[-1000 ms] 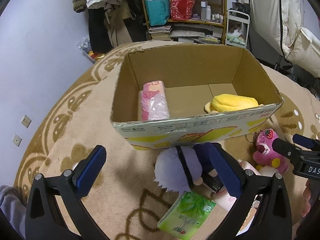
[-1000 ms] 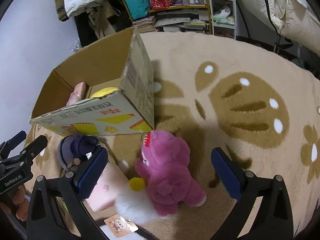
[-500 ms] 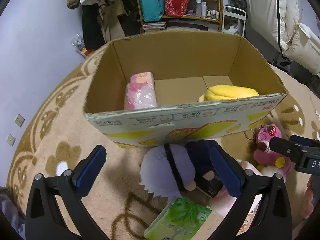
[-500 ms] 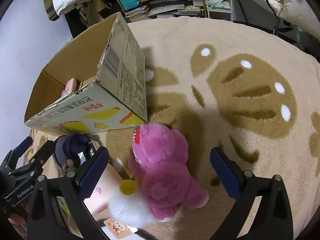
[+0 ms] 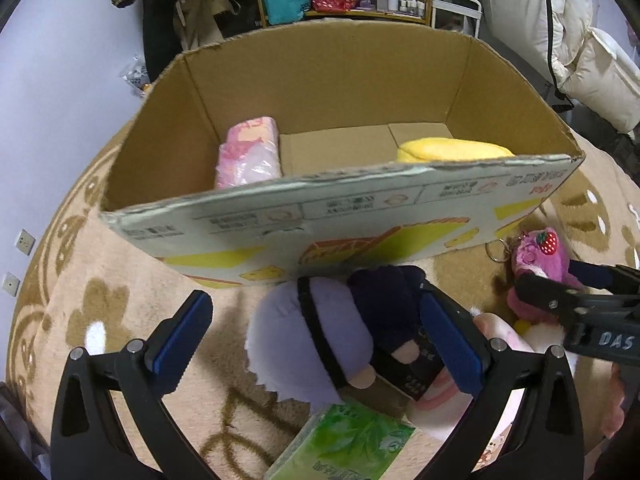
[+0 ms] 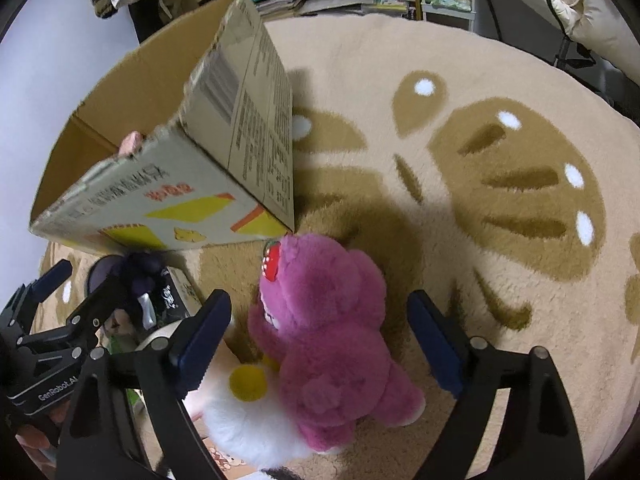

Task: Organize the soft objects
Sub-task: 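Grasp the lavender-haired doll with the left tool while the right tool grasps the pink bear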

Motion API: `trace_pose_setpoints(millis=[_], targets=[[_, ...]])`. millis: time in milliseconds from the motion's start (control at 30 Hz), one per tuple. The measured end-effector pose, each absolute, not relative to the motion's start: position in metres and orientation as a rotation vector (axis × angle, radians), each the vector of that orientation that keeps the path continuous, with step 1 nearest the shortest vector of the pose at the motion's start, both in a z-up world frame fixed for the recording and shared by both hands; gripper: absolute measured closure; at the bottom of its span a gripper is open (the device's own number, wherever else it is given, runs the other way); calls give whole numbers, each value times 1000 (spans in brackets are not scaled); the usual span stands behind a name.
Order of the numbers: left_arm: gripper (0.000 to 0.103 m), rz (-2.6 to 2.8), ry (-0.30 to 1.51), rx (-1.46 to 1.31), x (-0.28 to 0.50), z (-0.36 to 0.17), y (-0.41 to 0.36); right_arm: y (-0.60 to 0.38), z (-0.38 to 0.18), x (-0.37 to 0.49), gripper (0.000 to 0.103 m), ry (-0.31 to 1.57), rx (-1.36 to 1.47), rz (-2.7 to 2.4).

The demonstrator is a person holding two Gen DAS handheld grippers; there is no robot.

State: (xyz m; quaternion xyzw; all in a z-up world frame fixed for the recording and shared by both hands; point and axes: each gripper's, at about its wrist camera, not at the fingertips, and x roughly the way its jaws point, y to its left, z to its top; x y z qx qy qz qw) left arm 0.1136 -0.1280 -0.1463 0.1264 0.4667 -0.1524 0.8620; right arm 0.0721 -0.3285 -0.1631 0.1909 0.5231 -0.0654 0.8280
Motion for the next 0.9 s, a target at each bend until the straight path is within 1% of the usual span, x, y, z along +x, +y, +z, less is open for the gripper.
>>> trace_pose_setpoints(millis=[33, 100, 167, 267, 367, 567, 633, 667, 900], targets=[[1, -321, 982, 268, 115, -148, -129, -326, -165, 74, 18, 1119, 397, -136], [1, -321, 986, 270, 116, -151, -132, -322, -169, 77, 21, 1131, 380, -129], [1, -325, 1000, 259, 118, -153, -134, -316, -172, 81, 22, 1145, 354, -117], [1, -340, 1043, 246, 122, -162, -136, -311, -175, 83, 29, 1153, 318, -123], [0, -338, 1057, 263, 124, -173, -138, -308, -176, 84, 30, 1155, 305, -138], [1, -338, 1055, 251, 125, -171, -136, -307, -179, 85, 33, 1141, 306, -137], [5, -345, 1047, 259, 124, -171, -137, -307, -179, 85, 38, 1137, 298, -137], [7, -353, 1041, 263, 122, -170, -137, -308, -178, 84, 39, 1134, 294, -136], [15, -345, 1013, 277, 111, -164, -137, -303, -163, 81, 41, 1073, 278, -90]])
